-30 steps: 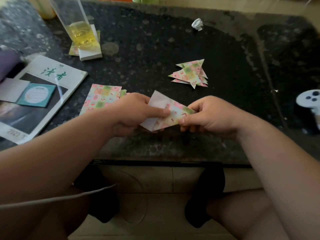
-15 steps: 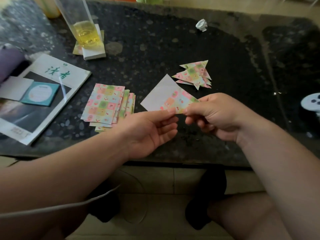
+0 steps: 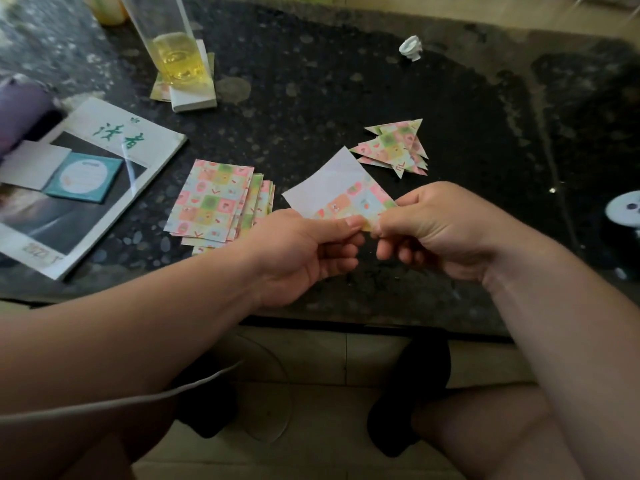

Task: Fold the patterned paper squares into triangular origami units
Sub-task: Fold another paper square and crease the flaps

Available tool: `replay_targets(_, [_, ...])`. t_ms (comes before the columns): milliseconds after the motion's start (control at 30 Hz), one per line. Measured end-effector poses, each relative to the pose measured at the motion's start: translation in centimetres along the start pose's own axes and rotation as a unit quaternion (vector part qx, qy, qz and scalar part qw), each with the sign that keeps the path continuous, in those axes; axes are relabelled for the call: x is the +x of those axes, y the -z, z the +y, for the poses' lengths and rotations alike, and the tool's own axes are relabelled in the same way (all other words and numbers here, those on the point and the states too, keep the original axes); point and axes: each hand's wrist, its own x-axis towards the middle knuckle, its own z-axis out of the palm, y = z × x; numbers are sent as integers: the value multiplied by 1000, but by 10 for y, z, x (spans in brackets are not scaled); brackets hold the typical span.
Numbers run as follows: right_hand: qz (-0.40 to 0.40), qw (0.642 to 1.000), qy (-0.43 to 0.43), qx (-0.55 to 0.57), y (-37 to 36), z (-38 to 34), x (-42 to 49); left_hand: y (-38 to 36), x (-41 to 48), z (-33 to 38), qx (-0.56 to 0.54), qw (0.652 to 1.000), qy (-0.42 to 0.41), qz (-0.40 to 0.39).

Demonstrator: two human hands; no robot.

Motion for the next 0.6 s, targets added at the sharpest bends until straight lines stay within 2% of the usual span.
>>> replay_targets(133, [18, 1000, 3, 8, 17, -1, -4, 4, -2, 13, -5, 1000, -9, 13])
replay_targets(333, [91, 995, 1, 43, 50, 1, -9, 14, -3, 25, -15, 1000, -10, 25])
replay_targets(400, [59, 996, 22, 70, 45, 0, -11, 12, -3, 23, -3, 1000, -10, 20])
replay_targets(467, [-18, 994, 34, 101, 32, -1, -12, 8, -3, 18, 17, 1000, -16, 13])
replay_targets(600, [-78, 996, 33, 41, 7, 1, -6, 1, -5, 11, 32, 999, -18, -26])
